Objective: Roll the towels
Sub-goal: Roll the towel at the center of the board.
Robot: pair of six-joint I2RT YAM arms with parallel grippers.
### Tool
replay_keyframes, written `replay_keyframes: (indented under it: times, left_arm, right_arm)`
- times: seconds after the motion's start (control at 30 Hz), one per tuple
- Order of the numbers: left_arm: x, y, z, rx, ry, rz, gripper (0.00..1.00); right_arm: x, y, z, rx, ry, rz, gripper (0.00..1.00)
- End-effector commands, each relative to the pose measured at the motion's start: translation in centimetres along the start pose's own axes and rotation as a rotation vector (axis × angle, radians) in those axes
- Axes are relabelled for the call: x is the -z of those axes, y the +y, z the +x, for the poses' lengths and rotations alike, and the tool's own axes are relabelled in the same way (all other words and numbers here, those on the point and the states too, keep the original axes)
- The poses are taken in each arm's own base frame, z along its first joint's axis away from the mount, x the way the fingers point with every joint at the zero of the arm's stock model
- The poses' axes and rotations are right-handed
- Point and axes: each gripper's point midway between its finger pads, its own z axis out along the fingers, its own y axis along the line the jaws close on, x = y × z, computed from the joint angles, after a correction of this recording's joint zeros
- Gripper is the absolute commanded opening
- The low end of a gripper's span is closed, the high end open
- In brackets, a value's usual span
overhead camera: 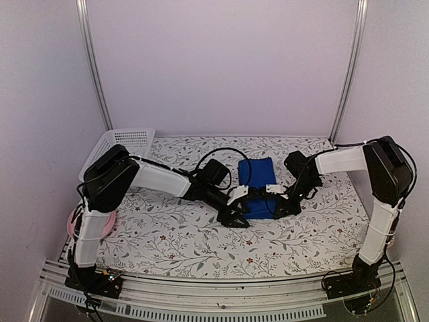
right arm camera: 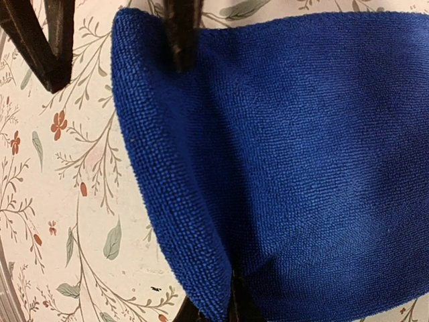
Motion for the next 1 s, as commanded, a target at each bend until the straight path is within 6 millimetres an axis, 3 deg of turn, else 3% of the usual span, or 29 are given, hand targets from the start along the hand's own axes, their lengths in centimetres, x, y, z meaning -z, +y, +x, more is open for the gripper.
replay_keyframes:
  times: [0.0, 0.17, 0.3, 0.47, 0.97]
  left_arm:
    - [-0.7, 0.7, 0.1, -0.007, 0.015, -0.042, 0.54]
    - [-0.4, 1.1, -0.3, 0.035, -0.013, -0.034, 0.31]
    - [0.2, 1.7, -0.4, 0.089, -0.037, -0.016, 0.18]
    - [0.0, 2.7, 0.5, 0.154, -0.017, -0.009, 0.01]
    - [0.1, 4.6, 1.5, 0.220, -0.008, -0.054, 0.00]
  right_arm:
    - [-0.9, 0.8, 1.5, -0.056, 0.047, -0.055, 0.09]
    - [-0.9, 0.7, 1.6, -0.058, 0.051, -0.052, 0.09]
    - [-0.7, 0.7, 1.5, -0.057, 0.046, -0.050, 0.09]
    - [-0.1, 1.0, 1.1, -0.042, 0.025, -0.053, 0.18]
    - [2.1, 0.9, -0.2, -0.035, -0.059, -0.061, 0.24]
